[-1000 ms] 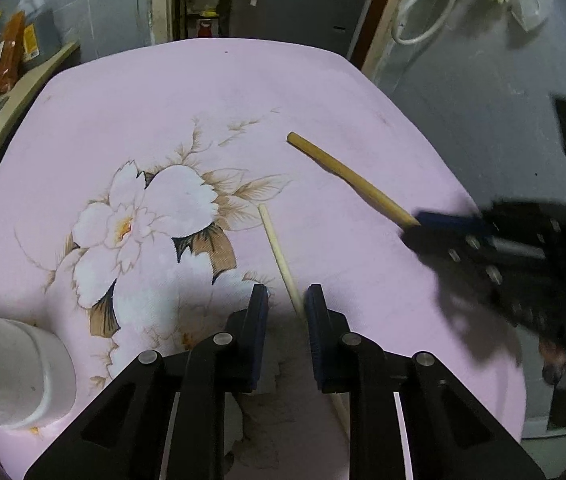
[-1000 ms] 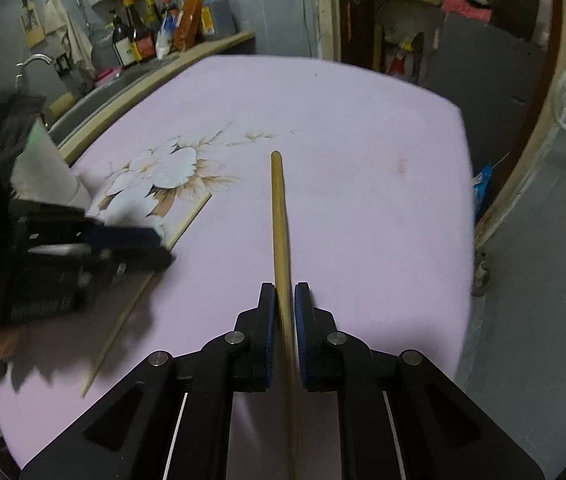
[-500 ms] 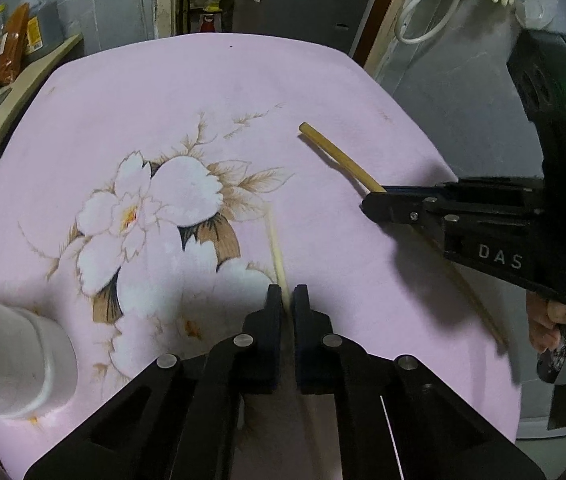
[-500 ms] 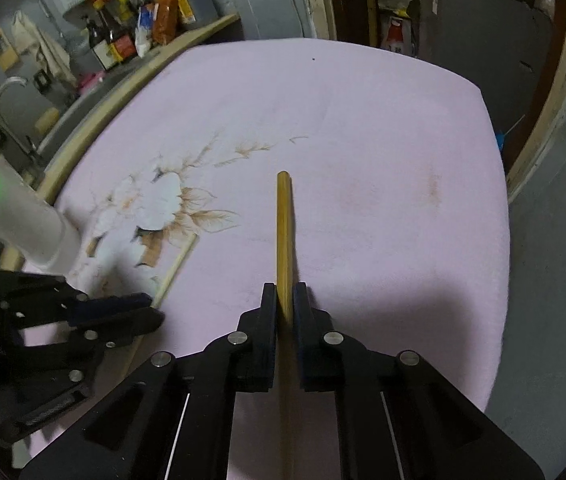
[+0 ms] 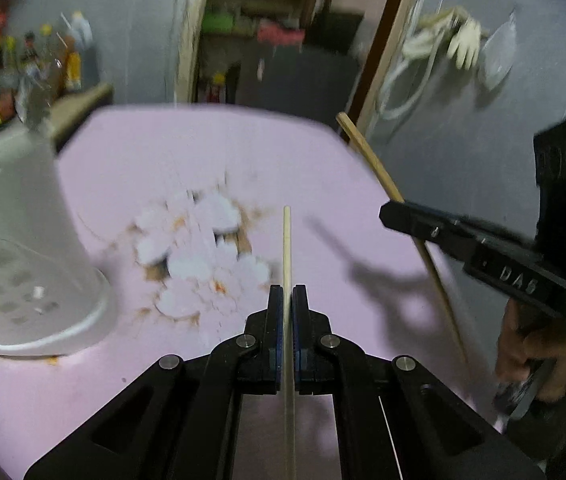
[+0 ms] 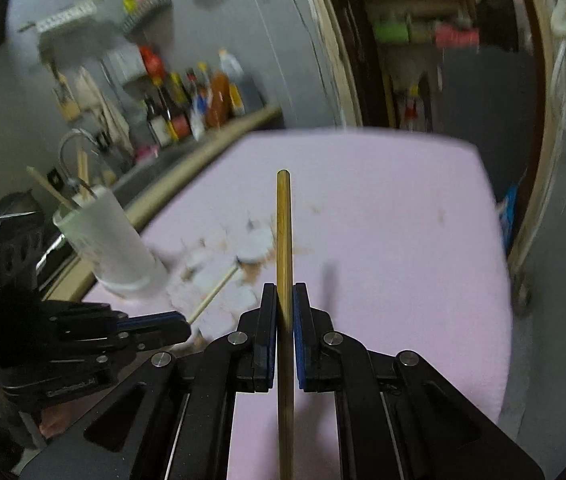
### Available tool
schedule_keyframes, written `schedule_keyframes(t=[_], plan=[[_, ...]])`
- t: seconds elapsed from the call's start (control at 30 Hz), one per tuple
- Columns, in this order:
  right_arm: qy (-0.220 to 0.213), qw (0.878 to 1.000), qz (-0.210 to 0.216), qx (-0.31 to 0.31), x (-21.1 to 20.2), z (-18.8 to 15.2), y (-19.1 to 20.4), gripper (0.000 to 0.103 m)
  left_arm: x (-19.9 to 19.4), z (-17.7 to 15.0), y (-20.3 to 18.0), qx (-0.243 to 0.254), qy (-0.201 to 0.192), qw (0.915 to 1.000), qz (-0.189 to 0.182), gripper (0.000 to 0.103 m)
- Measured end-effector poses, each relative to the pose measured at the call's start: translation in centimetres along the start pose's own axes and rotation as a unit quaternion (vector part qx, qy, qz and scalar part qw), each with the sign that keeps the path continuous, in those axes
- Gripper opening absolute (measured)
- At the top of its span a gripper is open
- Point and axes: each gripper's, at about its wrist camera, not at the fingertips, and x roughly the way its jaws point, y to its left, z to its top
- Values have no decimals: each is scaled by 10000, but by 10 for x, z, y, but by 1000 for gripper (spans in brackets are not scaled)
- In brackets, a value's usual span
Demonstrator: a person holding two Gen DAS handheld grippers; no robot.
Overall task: Organize utensils
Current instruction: 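Lift the chopstick with the right tool and carry it over the holder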
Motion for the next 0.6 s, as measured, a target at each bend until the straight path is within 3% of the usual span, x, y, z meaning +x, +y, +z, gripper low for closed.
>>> schedule_keyframes(t=[0.2,0.43,0.6], plan=[[-1311,9913,113,14,-27,1,32,6,-51,4,0,-31,-1439,9894,200,2],[-2583,9651,312,-284,-37,23,81,6,-93,22,21,-224,-2390,9693,525,2],[-3170,9459,595,-341,-33,52,116,6,-132,43,58,-335,-2910,9526,819,2]])
